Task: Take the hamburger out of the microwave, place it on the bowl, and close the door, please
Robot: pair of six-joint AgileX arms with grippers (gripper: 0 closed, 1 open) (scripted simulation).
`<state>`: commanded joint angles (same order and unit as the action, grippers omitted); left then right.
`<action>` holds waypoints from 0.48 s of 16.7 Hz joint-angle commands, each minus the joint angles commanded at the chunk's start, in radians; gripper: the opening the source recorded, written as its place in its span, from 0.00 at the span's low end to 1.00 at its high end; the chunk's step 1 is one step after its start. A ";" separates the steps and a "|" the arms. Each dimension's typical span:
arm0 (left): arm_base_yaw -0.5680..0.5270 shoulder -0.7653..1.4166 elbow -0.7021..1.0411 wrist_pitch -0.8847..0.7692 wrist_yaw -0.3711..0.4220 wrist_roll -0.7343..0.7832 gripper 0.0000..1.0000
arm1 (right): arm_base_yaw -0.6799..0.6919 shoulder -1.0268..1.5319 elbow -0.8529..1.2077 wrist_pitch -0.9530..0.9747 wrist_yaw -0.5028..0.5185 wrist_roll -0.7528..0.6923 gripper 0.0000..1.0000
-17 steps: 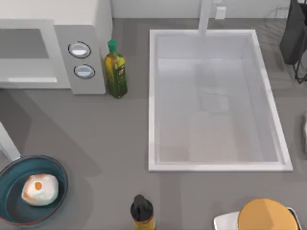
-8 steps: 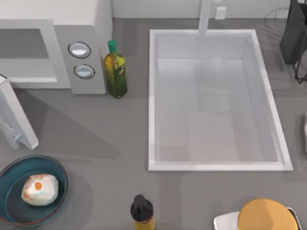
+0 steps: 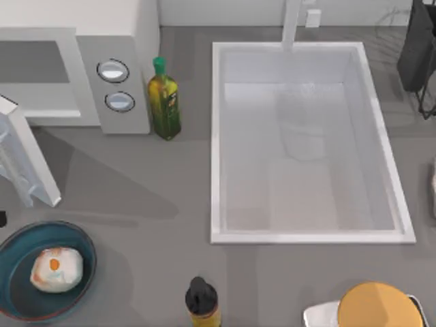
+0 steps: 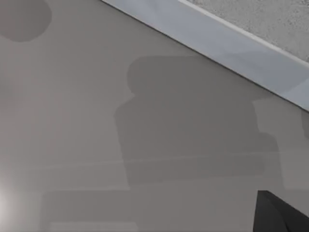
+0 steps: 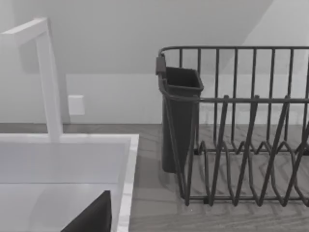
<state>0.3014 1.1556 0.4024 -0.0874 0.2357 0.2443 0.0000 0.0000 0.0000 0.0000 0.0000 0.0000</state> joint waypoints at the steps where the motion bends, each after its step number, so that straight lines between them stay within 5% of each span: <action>1: -0.060 -0.022 -0.014 0.002 -0.036 -0.041 0.00 | 0.000 0.000 0.000 0.000 0.000 0.000 1.00; 4: -0.191 -0.080 -0.048 0.008 -0.128 -0.147 0.00 | 0.000 0.000 0.000 0.000 0.000 0.000 1.00; 8: -0.228 -0.100 -0.061 0.010 -0.161 -0.182 0.00 | 0.000 0.000 0.000 0.000 0.000 0.000 1.00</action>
<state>0.0738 1.0555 0.3415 -0.0770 0.0746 0.0618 0.0000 0.0000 0.0000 0.0000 0.0000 0.0000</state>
